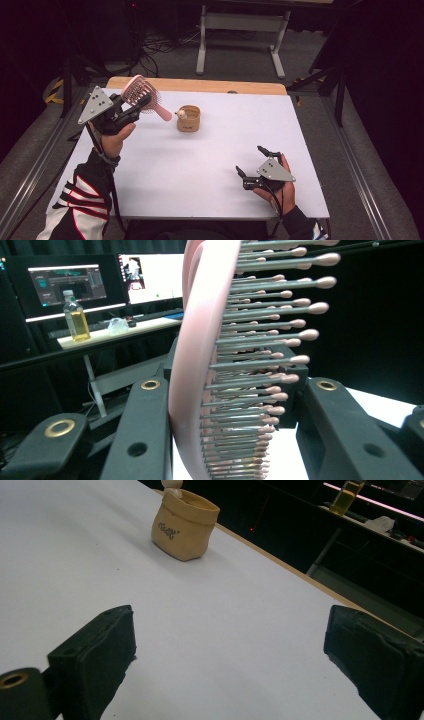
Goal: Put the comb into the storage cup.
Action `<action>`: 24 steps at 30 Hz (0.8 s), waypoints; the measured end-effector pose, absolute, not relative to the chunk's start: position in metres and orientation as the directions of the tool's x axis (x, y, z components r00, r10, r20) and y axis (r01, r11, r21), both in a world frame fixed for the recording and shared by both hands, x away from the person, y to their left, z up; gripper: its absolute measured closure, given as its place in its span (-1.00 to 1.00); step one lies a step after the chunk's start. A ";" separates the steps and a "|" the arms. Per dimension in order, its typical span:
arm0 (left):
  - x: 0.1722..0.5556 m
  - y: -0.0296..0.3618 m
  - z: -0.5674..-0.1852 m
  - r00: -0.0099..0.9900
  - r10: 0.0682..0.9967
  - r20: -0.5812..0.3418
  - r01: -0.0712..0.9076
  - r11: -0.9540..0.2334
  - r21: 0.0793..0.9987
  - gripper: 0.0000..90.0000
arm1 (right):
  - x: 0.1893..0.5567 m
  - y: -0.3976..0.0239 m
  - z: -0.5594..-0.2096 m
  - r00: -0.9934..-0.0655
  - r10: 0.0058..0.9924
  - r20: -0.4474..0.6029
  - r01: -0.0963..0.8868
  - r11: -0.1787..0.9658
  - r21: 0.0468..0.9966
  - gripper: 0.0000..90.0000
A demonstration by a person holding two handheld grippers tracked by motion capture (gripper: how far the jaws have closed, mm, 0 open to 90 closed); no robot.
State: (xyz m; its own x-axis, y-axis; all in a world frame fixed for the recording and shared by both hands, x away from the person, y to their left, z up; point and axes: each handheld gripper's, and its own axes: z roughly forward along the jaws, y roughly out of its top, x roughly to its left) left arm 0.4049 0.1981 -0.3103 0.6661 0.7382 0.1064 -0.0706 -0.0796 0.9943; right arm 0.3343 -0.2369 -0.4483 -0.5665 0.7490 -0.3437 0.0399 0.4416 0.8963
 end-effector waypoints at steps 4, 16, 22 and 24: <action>0.409 0.193 -0.305 0.668 0.733 0.124 -0.083 -0.093 0.992 0.40 | 0.335 -0.237 -0.449 -0.566 0.747 -0.348 0.042 0.448 0.893 -0.84; 0.424 0.175 -0.297 0.685 0.717 0.130 -0.091 -0.093 0.991 0.40 | 0.334 -0.236 -0.449 -0.569 0.743 -0.353 0.041 0.454 0.890 -0.84; 0.435 0.161 -0.297 0.694 0.711 0.112 -0.079 -0.079 0.994 0.40 | 0.334 -0.236 -0.449 -0.571 0.741 -0.354 0.041 0.456 0.889 -0.84; 0.437 0.158 -0.297 0.694 0.712 0.109 -0.079 -0.075 0.994 0.40 | 0.334 -0.236 -0.449 -0.570 0.742 -0.353 0.041 0.455 0.890 -0.84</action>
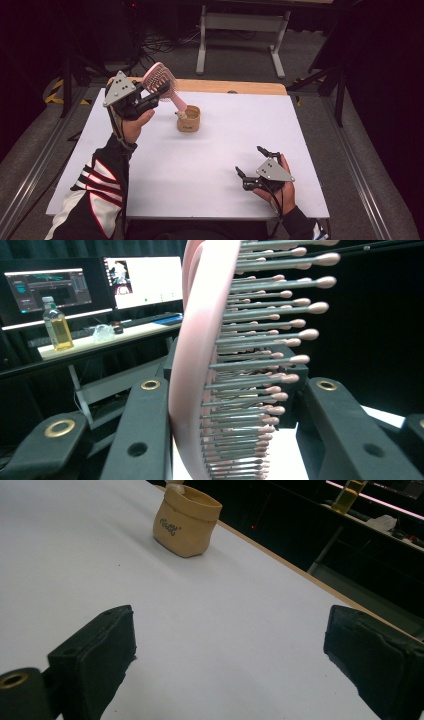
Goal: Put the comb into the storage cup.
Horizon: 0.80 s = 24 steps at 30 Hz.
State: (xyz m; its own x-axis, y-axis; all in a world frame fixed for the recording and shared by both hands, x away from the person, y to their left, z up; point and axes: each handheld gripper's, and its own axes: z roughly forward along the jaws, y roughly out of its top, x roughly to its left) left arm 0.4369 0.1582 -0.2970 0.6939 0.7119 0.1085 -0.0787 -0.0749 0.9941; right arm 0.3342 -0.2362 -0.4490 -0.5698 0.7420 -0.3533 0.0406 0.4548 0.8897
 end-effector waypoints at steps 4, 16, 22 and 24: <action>0.446 0.148 -0.299 0.698 0.708 0.103 -0.063 -0.083 0.995 0.40 | 0.334 -0.236 -0.449 -0.570 0.741 -0.354 0.042 0.456 0.889 -0.84; 0.466 0.127 -0.312 0.712 0.699 0.067 -0.009 -0.086 0.996 0.40 | 0.334 -0.237 -0.449 -0.571 0.741 -0.353 0.043 0.457 0.889 -0.84; 0.473 0.122 -0.319 0.708 0.702 0.075 0.006 -0.113 0.994 0.40 | 0.334 -0.237 -0.449 -0.572 0.741 -0.352 0.046 0.457 0.888 -0.84; 0.474 0.120 -0.321 0.712 0.699 0.061 0.021 -0.107 0.994 0.40 | 0.334 -0.236 -0.449 -0.574 0.739 -0.353 0.044 0.459 0.888 -0.84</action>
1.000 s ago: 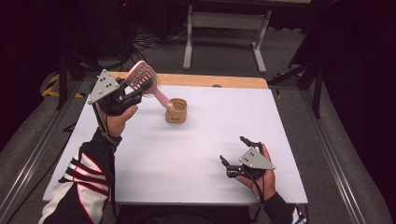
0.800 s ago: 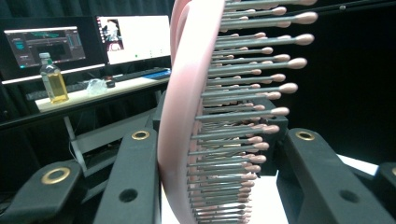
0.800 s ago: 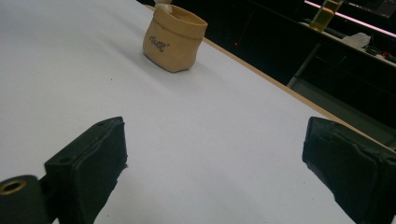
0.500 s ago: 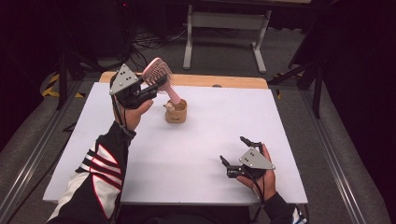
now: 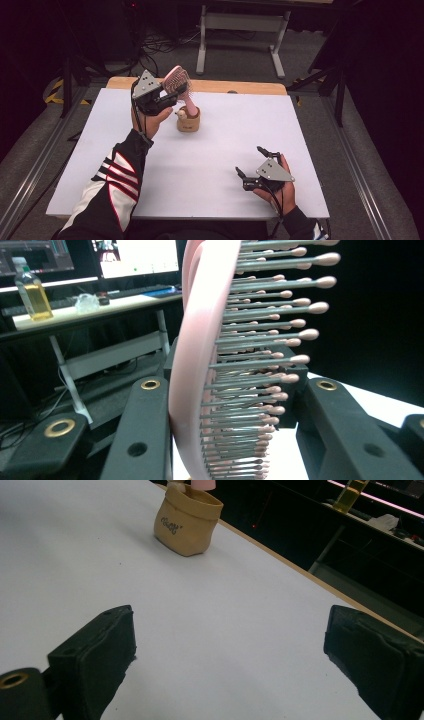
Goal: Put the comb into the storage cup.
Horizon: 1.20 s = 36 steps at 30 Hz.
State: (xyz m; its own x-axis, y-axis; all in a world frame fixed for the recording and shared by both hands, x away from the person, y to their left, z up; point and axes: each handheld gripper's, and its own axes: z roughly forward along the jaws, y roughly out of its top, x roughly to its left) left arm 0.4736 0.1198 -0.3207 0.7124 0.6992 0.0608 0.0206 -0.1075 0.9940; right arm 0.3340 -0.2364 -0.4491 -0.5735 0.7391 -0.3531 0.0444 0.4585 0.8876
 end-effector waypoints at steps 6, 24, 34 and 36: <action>0.479 0.117 -0.326 0.704 0.707 0.063 0.040 -0.128 0.991 0.40 | 0.334 -0.236 -0.450 -0.571 0.739 -0.358 0.048 0.466 0.884 -0.84; 0.493 0.111 -0.344 0.710 0.704 0.023 0.114 -0.147 0.983 0.40 | 0.335 -0.235 -0.451 -0.565 0.743 -0.360 0.057 0.470 0.881 -0.82; 0.500 0.112 -0.353 0.710 0.704 -0.028 0.156 -0.119 0.981 0.40 | 0.335 -0.235 -0.451 -0.567 0.742 -0.357 0.062 0.470 0.880 -0.81; 0.501 0.112 -0.355 0.708 0.705 -0.031 0.162 -0.120 0.979 0.40 | 0.335 -0.235 -0.451 -0.568 0.743 -0.355 0.063 0.469 0.881 -0.81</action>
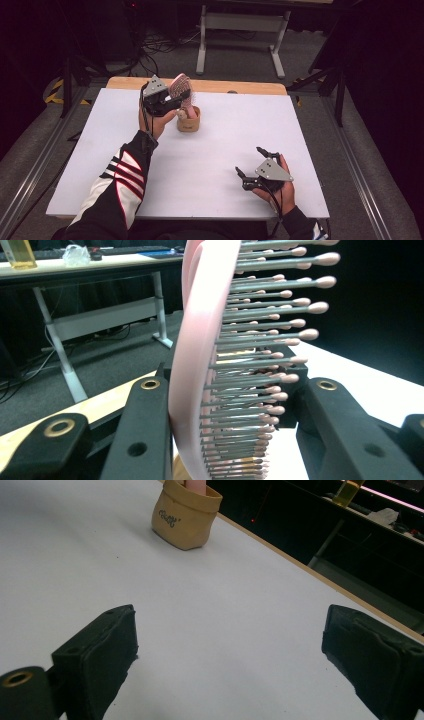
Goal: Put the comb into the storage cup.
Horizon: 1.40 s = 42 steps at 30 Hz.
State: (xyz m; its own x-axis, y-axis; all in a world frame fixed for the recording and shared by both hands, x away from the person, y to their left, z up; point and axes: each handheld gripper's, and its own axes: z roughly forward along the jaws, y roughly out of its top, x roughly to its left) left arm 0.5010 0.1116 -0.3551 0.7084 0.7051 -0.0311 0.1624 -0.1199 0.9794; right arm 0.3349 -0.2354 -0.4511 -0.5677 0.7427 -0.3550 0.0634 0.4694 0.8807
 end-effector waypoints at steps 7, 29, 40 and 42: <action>0.508 0.112 -0.365 0.702 0.710 -0.061 0.198 -0.111 0.974 0.40 | 0.335 -0.234 -0.453 -0.590 0.723 -0.359 0.067 0.487 0.871 -0.82; 0.525 0.122 -0.377 0.649 0.755 -0.088 0.230 -0.085 0.969 0.30 | 0.336 -0.230 -0.456 -0.608 0.705 -0.365 0.078 0.511 0.856 -0.81; 0.537 0.140 -0.383 0.596 0.795 -0.117 0.267 -0.058 0.962 0.19 | 0.337 -0.230 -0.456 -0.613 0.701 -0.364 0.081 0.514 0.854 -0.81; 0.539 0.144 -0.385 0.584 0.801 -0.132 0.284 -0.049 0.957 0.17 | 0.337 -0.230 -0.456 -0.613 0.701 -0.364 0.080 0.513 0.855 -0.81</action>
State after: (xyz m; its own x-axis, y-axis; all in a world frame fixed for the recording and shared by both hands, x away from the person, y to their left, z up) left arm 0.5387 0.1437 -0.3854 0.5843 0.8007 -0.1322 0.2844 -0.0495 0.9574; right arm 0.3366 -0.2300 -0.4564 -0.6128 0.7014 -0.3639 0.0800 0.5132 0.8545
